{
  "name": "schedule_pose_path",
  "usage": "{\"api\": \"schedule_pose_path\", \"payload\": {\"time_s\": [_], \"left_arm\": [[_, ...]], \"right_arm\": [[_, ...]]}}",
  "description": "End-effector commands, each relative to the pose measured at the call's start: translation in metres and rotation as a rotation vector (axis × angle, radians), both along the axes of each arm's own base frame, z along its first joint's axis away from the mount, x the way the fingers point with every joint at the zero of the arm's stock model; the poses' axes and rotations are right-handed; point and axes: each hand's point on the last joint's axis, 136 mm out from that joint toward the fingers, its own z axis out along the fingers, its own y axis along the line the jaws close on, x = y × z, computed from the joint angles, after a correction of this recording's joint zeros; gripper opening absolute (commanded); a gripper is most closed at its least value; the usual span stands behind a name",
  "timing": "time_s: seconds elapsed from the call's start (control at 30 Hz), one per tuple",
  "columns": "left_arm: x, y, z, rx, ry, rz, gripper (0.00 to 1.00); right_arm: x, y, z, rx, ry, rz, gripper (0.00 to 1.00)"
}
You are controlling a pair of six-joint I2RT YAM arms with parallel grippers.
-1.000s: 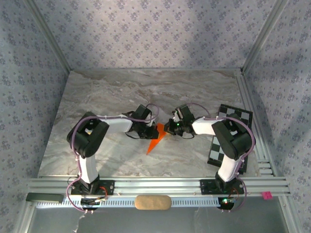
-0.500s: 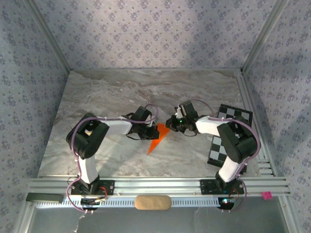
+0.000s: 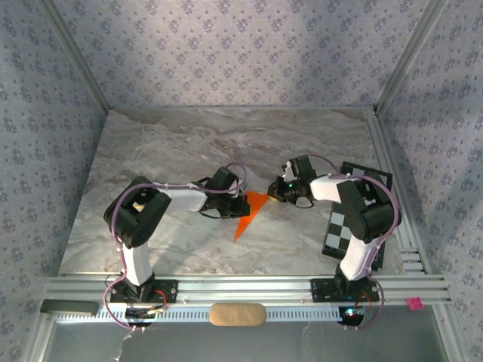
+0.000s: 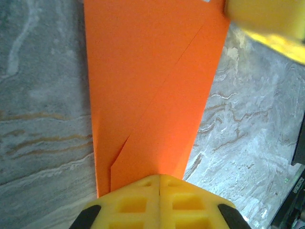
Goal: Fold a paper plane with a square sheet of paper (pick it up from the middle)
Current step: Fold the wing for the fifth time at the center of the table.
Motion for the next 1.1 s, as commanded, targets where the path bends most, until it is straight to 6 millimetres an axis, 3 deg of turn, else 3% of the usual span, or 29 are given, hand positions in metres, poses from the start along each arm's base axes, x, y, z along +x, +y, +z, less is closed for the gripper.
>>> {"api": "schedule_pose_path", "payload": {"time_s": [0.0,0.23,0.3,0.43,0.5,0.6,0.8,1.07], "left_arm": [[-0.024,0.025,-0.035,0.139,0.093,0.052,0.00],[-0.017,0.018,-0.030,0.089,0.094,0.146,0.00],[-0.015,0.010,-0.020,0.044,0.076,0.150,0.00],[-0.011,0.003,0.018,-0.026,-0.016,0.132,0.15],[-0.008,0.008,0.037,-0.024,-0.073,0.131,0.23],[-0.005,0.019,0.054,0.021,-0.144,0.099,0.27],[-0.004,0.046,0.034,0.057,-0.059,0.107,0.25],[-0.010,0.035,0.025,-0.009,0.031,0.057,0.22]], "right_arm": [[0.013,-0.019,-0.004,-0.039,-0.004,-0.056,0.08],[0.010,-0.023,0.044,-0.047,-0.104,-0.040,0.09],[0.004,-0.022,0.051,-0.051,-0.119,-0.039,0.10],[-0.016,-0.009,0.050,-0.034,-0.106,-0.015,0.12],[-0.026,-0.002,0.047,-0.039,-0.105,-0.002,0.14],[-0.039,0.007,0.043,-0.054,-0.103,0.007,0.19],[-0.055,0.022,0.035,-0.078,-0.089,0.025,0.22],[-0.061,0.030,0.027,-0.091,-0.070,0.031,0.23]]}}
